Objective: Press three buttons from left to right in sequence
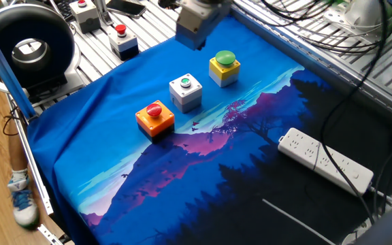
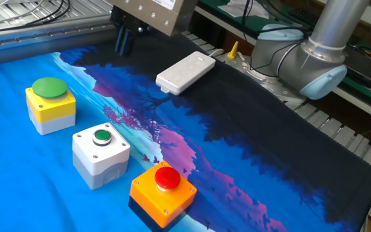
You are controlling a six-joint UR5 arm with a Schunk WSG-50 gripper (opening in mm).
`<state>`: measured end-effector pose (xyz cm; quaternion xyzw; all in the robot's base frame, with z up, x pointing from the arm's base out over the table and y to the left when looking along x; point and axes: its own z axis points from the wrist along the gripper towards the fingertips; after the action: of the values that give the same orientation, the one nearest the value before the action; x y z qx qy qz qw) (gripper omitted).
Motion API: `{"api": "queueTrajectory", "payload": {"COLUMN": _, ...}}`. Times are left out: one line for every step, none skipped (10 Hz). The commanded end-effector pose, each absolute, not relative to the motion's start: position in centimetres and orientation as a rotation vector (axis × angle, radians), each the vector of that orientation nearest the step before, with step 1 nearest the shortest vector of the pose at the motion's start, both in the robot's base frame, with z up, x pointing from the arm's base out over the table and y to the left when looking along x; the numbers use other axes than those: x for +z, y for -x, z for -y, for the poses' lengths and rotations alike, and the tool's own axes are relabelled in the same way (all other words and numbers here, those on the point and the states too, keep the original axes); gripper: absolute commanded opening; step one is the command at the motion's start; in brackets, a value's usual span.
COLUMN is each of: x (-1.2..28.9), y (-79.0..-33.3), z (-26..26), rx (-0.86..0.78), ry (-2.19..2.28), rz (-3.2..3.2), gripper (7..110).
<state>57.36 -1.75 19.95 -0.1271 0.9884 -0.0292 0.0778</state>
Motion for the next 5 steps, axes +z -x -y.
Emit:
{"api": "queueTrajectory", "payload": {"x": 19.5, "y": -55.6, "z": 2.1, "rx": -0.030, "ry": 0.322, "rz": -2.977, "gripper": 7}}
{"api": "queueTrajectory", "payload": {"x": 19.4, "y": -55.8, "z": 2.2, "rx": -0.017, "ry": 0.314, "rz": -2.954, "gripper": 7}}
{"api": "queueTrajectory", "payload": {"x": 19.4, "y": -55.8, "z": 1.9, "rx": -0.009, "ry": 0.326, "rz": -2.962, "gripper": 7}}
{"api": "queueTrajectory", "payload": {"x": 19.4, "y": -55.0, "z": 1.9, "rx": -0.014, "ry": 0.324, "rz": -3.001, "gripper": 7}}
{"api": "queueTrajectory", "payload": {"x": 19.5, "y": -54.7, "z": 2.0, "rx": -0.020, "ry": 0.332, "rz": -3.010, "gripper": 7}}
